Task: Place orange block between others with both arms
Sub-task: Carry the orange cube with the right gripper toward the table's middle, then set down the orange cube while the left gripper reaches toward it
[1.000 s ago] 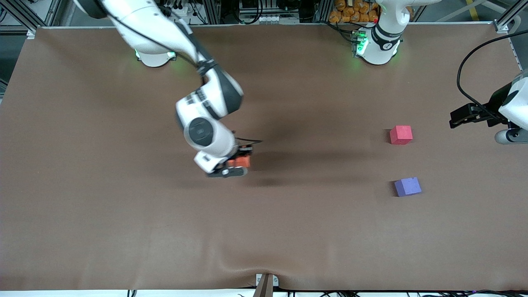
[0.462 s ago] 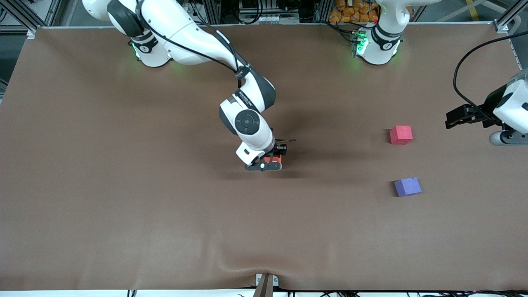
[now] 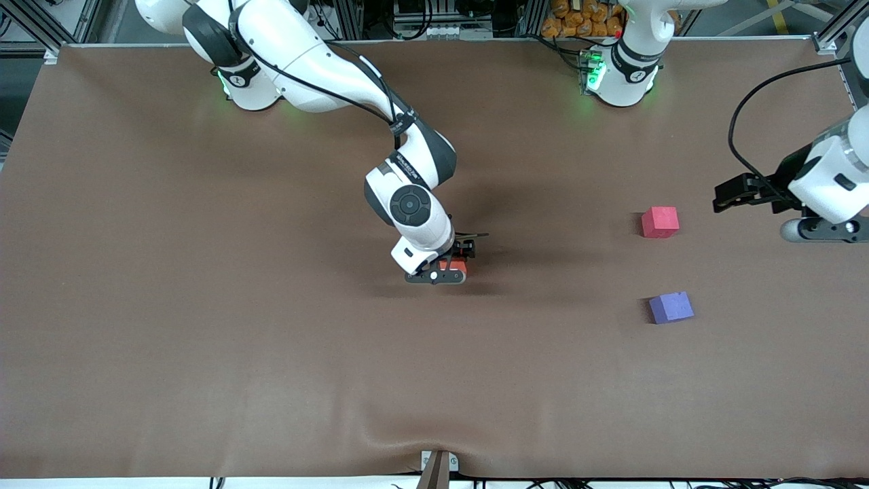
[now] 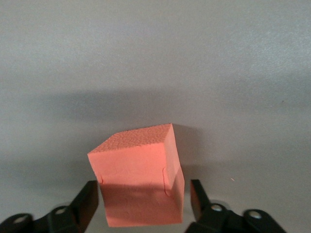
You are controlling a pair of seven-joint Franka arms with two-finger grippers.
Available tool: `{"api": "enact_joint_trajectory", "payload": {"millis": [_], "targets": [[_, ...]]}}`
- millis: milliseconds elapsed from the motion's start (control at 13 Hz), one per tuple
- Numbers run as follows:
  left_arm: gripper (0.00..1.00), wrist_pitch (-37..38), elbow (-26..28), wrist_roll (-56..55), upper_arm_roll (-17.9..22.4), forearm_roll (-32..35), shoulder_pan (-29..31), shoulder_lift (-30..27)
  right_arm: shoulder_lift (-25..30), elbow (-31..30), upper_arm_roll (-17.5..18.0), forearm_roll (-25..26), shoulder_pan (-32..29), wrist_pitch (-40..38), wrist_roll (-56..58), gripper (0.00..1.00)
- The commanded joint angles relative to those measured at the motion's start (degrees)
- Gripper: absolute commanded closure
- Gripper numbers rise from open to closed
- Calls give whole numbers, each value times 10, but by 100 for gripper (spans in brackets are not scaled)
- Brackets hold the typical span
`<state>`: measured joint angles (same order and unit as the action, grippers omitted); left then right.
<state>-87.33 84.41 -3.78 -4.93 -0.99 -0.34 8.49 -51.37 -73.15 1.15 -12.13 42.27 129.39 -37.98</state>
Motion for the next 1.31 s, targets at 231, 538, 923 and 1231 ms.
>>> {"api": "enact_joint_trajectory", "payload": {"millis": [231, 538, 923, 1231], "targets": [[0, -13, -15, -2, -4, -12, -41, 35, 10, 24, -6, -4, 4, -16, -7, 0], [0, -78, -42, -50, -12, -24, -111, 90, 78, 24, -8, -4, -44, -117, 23, 0], [0, -179, -67, -239, -13, -24, -221, 186, 120, 16, -9, -4, -168, -224, 175, 0], [0, -286, -84, -399, -17, -24, -288, 270, 120, 0, -11, 9, -279, -266, 291, 0]]}}
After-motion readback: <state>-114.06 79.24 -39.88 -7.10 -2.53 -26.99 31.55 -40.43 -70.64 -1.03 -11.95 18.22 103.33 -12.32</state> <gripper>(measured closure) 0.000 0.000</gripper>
